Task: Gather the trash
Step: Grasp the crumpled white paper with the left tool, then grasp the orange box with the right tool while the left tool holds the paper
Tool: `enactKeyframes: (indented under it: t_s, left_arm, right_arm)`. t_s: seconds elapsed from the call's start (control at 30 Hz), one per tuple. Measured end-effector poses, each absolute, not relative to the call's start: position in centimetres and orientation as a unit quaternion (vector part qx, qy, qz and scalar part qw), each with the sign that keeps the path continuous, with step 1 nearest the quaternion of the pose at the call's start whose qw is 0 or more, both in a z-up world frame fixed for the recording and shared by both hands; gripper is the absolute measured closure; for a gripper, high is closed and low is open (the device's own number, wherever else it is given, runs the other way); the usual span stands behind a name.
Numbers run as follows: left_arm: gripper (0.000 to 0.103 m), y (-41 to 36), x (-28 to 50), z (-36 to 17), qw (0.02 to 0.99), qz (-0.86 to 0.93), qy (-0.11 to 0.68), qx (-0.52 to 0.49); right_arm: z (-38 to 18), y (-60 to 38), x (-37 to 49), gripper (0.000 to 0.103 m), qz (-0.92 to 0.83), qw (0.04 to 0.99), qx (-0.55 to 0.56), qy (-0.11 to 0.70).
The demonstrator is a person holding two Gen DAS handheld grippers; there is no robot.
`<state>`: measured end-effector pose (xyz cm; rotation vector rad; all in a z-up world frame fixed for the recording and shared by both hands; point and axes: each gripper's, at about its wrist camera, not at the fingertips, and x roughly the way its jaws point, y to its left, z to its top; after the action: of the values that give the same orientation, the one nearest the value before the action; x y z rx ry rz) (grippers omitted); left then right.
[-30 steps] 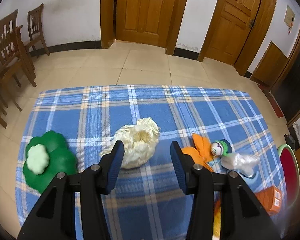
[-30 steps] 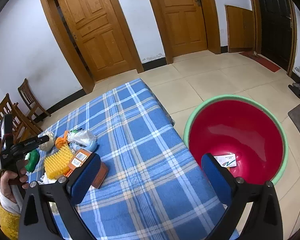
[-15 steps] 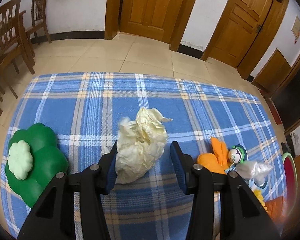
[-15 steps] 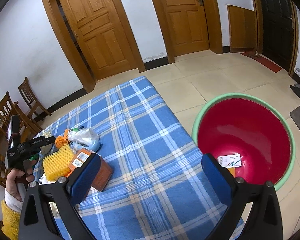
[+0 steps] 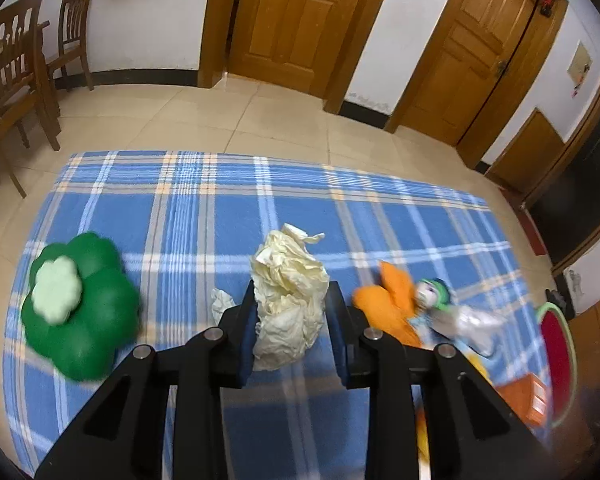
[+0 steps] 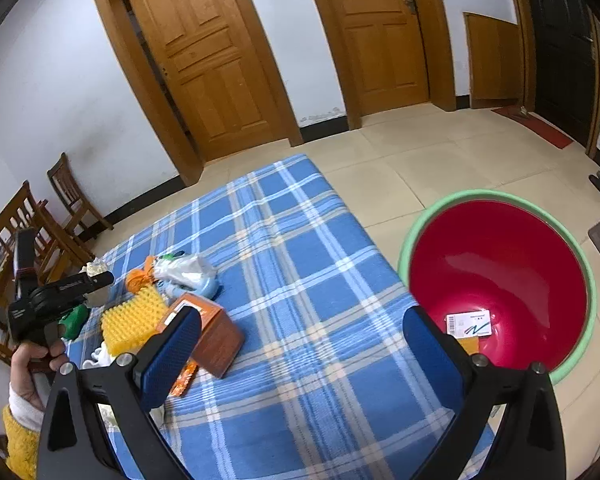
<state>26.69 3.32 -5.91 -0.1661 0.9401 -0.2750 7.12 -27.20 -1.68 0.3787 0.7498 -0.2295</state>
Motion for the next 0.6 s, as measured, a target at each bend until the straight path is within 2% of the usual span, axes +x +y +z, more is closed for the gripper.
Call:
enactKeyframes:
  t_s: [0.37,0.6]
  left_arm:
    - [0.072,3.8,19.1,-2.4,0.887,-0.158,0.42,-0.106]
    - [0.072,4.8,15.2,-2.1,0.891,-0.152,0.407,-0.131]
  right_arm:
    - [-2.0,-23.5,8.9,0.0,-0.066,0.916,0.157,0.363]
    - [-3.2,-21.6,10.4,0.0,-0.058,0.917,0.148,0.367]
